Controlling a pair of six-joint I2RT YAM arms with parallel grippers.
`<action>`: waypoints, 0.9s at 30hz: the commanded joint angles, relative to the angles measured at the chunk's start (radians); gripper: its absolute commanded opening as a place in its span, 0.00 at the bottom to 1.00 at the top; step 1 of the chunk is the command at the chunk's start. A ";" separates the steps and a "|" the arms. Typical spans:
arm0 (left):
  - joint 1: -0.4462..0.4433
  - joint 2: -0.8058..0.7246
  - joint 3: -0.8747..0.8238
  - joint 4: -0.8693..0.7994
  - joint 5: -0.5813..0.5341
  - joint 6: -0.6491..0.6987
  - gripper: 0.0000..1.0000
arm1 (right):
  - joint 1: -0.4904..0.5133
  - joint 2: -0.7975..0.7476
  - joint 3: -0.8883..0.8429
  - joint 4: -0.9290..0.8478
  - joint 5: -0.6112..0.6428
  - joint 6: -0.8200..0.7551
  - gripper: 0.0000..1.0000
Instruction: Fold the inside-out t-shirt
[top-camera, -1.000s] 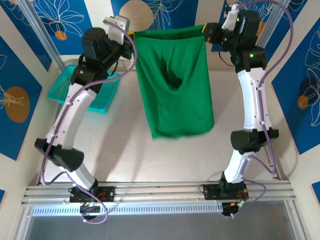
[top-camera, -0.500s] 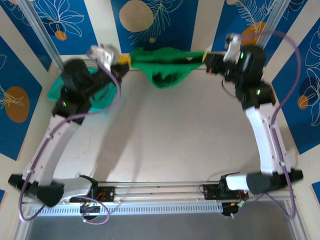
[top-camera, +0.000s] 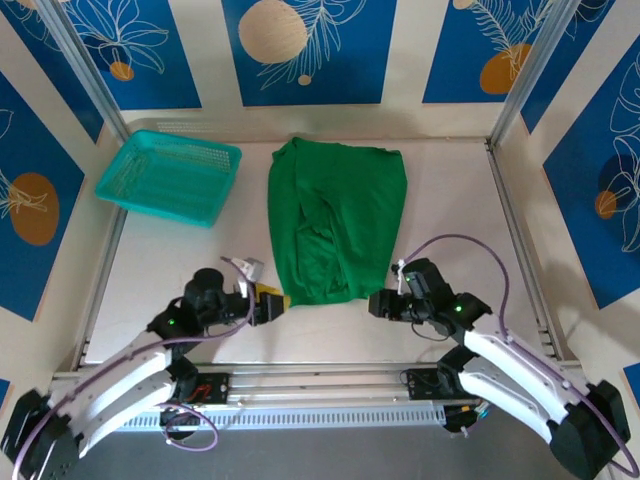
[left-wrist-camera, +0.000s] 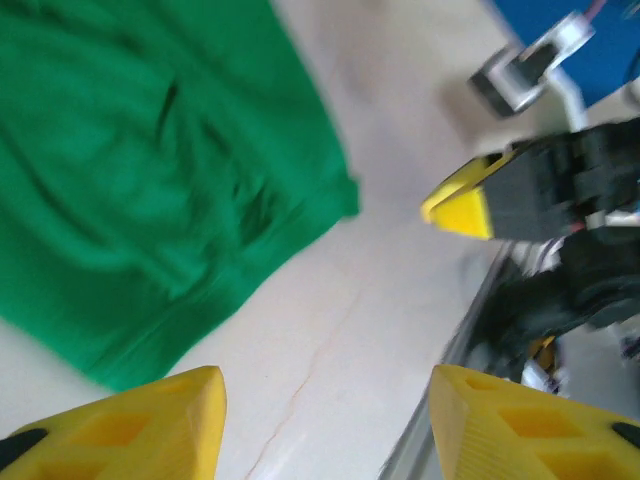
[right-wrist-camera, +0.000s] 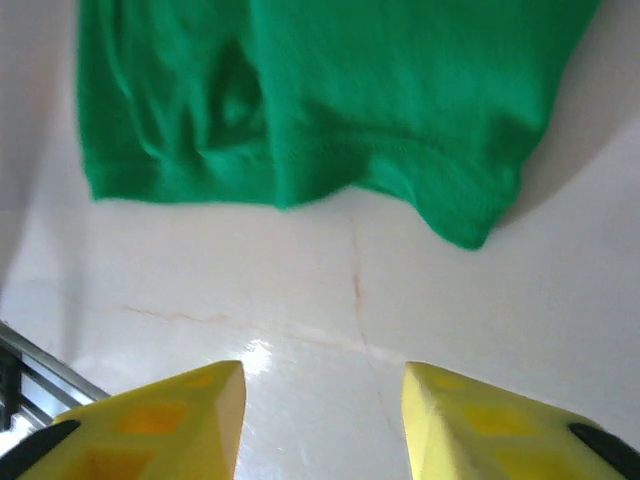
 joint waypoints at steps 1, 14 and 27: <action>-0.002 -0.078 0.043 -0.097 -0.118 -0.087 0.57 | -0.020 0.032 0.124 0.005 0.116 -0.033 0.51; -0.003 0.723 0.406 0.075 -0.186 -0.065 0.59 | -0.012 0.783 0.493 0.243 0.100 -0.067 0.58; -0.119 0.865 0.160 0.166 -0.288 -0.050 0.23 | 0.005 0.714 0.291 0.054 0.323 0.058 0.00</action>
